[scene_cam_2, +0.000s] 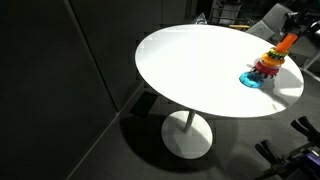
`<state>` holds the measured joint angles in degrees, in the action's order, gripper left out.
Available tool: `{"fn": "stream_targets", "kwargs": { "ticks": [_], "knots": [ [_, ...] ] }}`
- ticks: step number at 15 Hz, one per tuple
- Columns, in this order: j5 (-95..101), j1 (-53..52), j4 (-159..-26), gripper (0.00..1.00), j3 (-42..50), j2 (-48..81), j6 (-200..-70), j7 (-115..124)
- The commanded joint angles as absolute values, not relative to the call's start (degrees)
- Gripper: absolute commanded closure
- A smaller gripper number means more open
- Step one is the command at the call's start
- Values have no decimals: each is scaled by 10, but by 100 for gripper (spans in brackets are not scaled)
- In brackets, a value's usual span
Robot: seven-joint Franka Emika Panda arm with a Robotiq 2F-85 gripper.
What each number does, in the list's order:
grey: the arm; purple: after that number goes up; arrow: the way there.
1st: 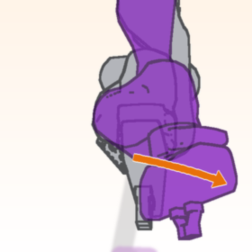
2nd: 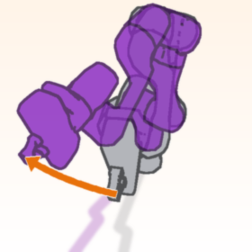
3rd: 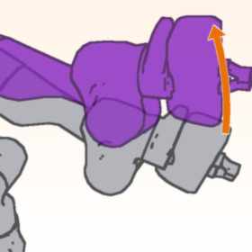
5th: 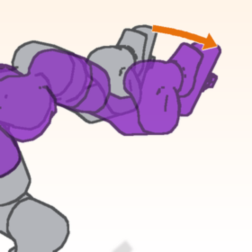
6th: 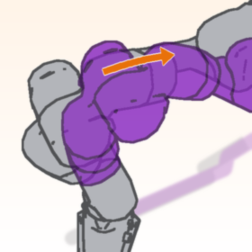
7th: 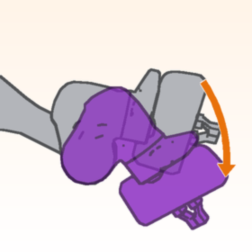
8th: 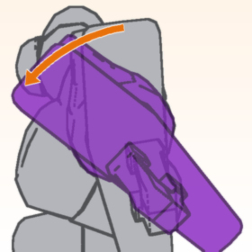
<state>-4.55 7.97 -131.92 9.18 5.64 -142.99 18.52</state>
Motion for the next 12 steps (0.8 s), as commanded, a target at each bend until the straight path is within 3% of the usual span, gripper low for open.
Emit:
{"fn": "stream_targets", "kwargs": {
  "ticks": [1,12],
  "knots": [
    [-52,71,-1333,81,83,32,-1418,181],
    [-30,50,-1345,81,69,25,-1419,190]
  ]
}}
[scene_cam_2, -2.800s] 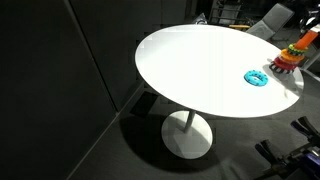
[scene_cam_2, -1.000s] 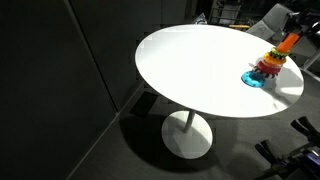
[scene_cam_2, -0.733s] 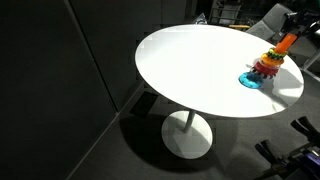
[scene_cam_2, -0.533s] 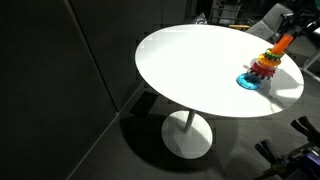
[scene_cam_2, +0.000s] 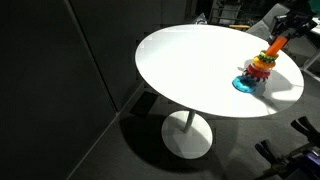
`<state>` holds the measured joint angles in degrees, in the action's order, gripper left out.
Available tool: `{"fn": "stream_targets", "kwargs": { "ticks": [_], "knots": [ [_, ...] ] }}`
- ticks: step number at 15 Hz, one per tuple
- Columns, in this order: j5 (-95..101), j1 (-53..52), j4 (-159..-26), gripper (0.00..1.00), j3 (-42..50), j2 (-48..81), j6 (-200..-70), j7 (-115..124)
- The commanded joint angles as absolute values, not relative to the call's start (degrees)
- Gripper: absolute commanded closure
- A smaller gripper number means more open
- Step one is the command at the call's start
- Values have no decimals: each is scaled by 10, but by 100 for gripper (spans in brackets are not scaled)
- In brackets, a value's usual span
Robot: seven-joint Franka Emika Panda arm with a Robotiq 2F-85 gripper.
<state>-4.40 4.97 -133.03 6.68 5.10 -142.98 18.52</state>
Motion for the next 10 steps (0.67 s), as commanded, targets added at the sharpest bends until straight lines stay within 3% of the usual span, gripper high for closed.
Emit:
{"fn": "stream_targets", "kwargs": {
  "ticks": [1,2,3,5,8,10],
  "knots": [
    [-25,50,-1348,81,69,23,-1419,190],
    [-21,50,-1350,81,69,21,-1418,190],
    [-18,50,-1353,31,69,19,-1417,189],
    [-15,51,-1358,23,69,13,-1414,185],
    [-11,51,-1370,1,67,2,-1413,178],
    [-7,51,-1381,0,65,-7,-1419,175]
  ]
}}
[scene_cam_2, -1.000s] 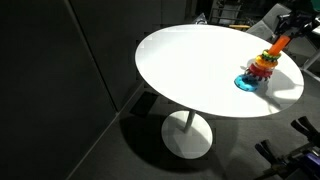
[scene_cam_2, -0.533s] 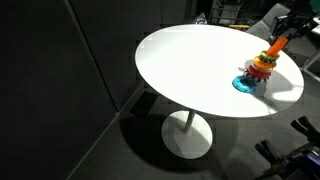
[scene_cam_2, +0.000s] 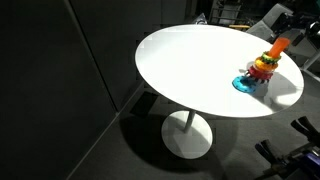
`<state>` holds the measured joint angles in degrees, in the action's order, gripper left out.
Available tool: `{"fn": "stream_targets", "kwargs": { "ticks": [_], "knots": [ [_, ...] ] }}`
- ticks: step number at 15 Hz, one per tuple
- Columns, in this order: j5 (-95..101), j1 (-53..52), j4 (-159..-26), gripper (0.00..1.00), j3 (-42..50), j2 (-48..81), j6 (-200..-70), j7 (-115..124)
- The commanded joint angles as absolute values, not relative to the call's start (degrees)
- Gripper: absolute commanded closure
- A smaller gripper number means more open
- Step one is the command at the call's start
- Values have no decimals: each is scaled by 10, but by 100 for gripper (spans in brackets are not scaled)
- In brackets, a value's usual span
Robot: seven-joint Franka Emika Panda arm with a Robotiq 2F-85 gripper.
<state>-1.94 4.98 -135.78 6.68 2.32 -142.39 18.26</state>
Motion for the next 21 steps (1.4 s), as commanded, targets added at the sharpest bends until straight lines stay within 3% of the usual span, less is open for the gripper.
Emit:
{"fn": "stream_targets", "kwargs": {
  "ticks": [1,21],
  "knots": [
    [-6,51,-1387,0,64,-12,-1421,173],
    [122,58,-1493,0,54,-13,-1632,192]
  ]
}}
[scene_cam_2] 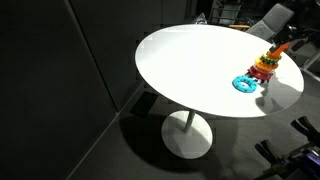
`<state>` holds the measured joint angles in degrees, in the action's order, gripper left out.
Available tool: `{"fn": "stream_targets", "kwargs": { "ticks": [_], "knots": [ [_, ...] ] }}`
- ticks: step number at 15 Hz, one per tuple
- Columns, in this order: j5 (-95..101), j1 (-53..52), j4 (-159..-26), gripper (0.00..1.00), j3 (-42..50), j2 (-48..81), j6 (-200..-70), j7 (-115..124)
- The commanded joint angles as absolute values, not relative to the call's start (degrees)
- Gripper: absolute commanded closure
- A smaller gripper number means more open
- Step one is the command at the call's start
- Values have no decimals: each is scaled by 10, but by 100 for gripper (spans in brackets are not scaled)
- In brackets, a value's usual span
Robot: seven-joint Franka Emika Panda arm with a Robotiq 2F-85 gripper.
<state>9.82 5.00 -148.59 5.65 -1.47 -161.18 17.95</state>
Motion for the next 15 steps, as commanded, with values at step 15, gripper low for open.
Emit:
{"fn": "stream_targets", "kwargs": {
  "ticks": [15],
  "knots": [
    [224,54,-1481,0,71,39,-1693,256]
  ]
}}
